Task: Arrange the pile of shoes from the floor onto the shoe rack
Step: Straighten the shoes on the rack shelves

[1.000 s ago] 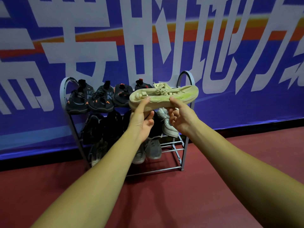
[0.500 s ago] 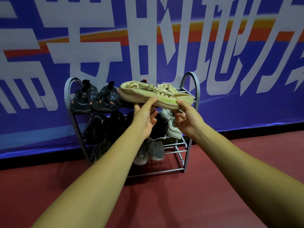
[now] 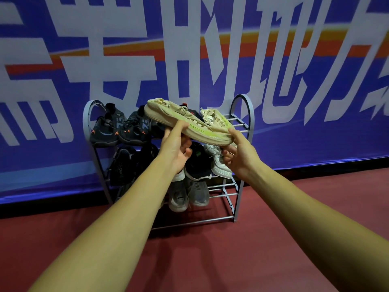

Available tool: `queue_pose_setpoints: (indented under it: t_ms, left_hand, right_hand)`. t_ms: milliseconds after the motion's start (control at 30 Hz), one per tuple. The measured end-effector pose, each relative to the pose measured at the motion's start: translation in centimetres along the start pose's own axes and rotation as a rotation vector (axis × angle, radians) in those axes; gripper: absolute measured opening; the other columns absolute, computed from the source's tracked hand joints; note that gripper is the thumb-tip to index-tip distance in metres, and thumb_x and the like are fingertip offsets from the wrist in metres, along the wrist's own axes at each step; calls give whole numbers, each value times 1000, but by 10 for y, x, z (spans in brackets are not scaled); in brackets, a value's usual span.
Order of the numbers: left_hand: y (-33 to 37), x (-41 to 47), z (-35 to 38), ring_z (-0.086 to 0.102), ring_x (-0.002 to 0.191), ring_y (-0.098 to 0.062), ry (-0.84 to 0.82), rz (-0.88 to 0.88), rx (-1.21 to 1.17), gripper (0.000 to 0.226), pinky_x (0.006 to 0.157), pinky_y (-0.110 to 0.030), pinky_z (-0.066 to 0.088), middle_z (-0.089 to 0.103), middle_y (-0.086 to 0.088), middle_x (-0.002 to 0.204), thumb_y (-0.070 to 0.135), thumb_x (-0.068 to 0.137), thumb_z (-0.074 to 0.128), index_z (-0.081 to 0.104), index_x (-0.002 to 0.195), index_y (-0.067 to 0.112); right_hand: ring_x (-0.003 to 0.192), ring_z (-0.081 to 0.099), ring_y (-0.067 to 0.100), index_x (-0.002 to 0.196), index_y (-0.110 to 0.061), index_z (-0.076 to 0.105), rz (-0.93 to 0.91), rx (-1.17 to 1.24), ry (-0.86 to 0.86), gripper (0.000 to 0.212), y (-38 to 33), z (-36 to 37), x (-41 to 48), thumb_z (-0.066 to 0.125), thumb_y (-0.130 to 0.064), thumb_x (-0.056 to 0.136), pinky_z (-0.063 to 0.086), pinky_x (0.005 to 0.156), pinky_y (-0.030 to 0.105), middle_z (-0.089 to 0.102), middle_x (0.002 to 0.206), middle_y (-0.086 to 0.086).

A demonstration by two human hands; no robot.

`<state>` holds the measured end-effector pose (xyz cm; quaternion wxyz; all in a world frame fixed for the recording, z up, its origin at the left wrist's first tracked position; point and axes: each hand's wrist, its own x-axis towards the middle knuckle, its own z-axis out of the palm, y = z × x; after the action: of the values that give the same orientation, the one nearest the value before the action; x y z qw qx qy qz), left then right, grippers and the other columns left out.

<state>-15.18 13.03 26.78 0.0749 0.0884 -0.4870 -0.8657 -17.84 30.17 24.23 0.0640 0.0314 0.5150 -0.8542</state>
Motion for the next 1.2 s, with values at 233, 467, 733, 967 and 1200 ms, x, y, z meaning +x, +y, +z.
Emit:
queue_pose_setpoints:
  t_ms: [233,467,733,967,1200]
  left_hand:
    - [2,-1,7,65,98,-11,26,120,48,63,71,-29,42,70,1,116,29,81,81,46,133,29]
    - [-7,-1,13,65,95,-13,-28,92,179,52,77,-31,43,71,2,113,26,84,75,50,130,34]
    - [-13,2,20,69,88,-9,-75,69,150,58,79,-31,42,74,5,105,16,85,73,51,136,33]
    - [-23,7,33,67,104,-14,-131,91,281,68,73,-31,42,73,3,112,24,77,83,44,133,30]
    - [-35,15,43,66,76,-6,-207,-10,346,63,52,-21,43,75,6,102,18,82,76,52,137,37]
  right_hand:
    - [53,33,9,136,-7,58,-10,26,-16,50,0,-1,-2,63,-25,90,23,52,23,43,85,8]
    - [55,43,9,132,-6,60,-76,-21,-24,46,0,-4,-8,65,-29,93,28,52,22,49,75,4]
    - [61,50,10,112,-15,68,-64,-111,-86,27,-7,-18,-10,69,-29,89,38,53,21,65,88,0]
    - [63,59,7,133,-14,63,-73,-69,-109,42,-16,-27,-8,66,-25,92,47,55,20,64,106,2]
    - [72,57,10,114,-25,69,-173,-186,-45,21,-19,-37,-6,68,-27,93,44,69,25,74,88,-11]
